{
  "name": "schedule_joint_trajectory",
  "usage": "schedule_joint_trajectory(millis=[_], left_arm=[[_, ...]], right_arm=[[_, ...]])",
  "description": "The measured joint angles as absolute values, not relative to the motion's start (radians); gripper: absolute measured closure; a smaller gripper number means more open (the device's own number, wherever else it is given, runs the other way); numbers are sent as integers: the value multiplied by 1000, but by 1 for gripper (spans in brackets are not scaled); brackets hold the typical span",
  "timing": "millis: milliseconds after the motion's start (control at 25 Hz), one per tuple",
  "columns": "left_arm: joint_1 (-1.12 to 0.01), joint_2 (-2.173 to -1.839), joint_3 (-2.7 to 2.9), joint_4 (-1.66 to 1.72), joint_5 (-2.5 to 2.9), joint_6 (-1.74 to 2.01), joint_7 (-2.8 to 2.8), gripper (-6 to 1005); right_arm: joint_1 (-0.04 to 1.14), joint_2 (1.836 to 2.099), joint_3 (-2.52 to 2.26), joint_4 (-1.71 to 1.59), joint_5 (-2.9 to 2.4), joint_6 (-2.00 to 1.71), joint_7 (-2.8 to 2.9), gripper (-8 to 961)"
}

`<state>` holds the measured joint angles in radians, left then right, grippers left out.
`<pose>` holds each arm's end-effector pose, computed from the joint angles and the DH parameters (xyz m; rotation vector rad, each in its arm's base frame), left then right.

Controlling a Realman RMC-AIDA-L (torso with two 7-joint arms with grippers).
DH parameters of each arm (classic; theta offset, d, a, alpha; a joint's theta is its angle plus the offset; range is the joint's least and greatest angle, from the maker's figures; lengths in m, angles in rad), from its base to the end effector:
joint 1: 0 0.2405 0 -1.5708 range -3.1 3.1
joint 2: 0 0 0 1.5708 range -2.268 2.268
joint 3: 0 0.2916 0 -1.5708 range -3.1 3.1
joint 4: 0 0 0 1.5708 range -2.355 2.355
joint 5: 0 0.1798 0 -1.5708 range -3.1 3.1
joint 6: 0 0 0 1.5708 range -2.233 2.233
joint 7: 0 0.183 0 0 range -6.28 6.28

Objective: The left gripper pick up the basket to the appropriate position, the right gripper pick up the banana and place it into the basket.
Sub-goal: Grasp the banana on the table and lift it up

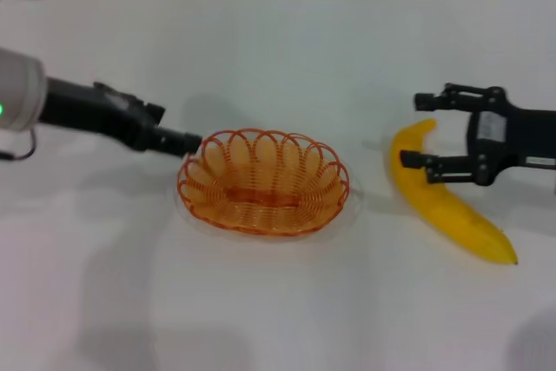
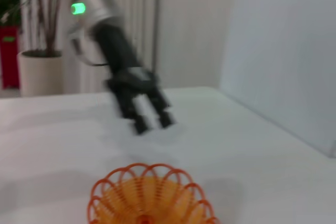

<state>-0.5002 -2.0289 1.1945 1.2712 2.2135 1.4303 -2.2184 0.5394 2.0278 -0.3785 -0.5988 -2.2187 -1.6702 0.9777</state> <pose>-0.2311 0.3611 -0.0280 -2.6844 -0.8170 -0.0456 0.2855 0.3283 -0.0223 -2.6870 0.2234 0.6061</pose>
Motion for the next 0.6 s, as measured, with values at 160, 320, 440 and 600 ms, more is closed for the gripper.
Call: schedule_joint_trajectory(millis=[160, 320, 440, 600], left_arm=[[-341, -2031, 1190, 1363, 2061, 1459, -2048, 241], [-194, -2028, 1112, 1313, 1844, 1475, -1788, 119], [-169, -2026, 1076, 1265, 1818, 1501, -1699, 119], [-141, -2022, 948, 1132, 1820, 1588, -1458, 119]], right_arm=[[509, 2027, -333, -610, -2218, -1687, 973, 120], [476, 2028, -302, -611, -2218, -1689, 969, 120], [459, 2029, -269, -611, -2218, -1695, 970, 120], [438, 2033, -194, -611, -2218, -1740, 980, 120]])
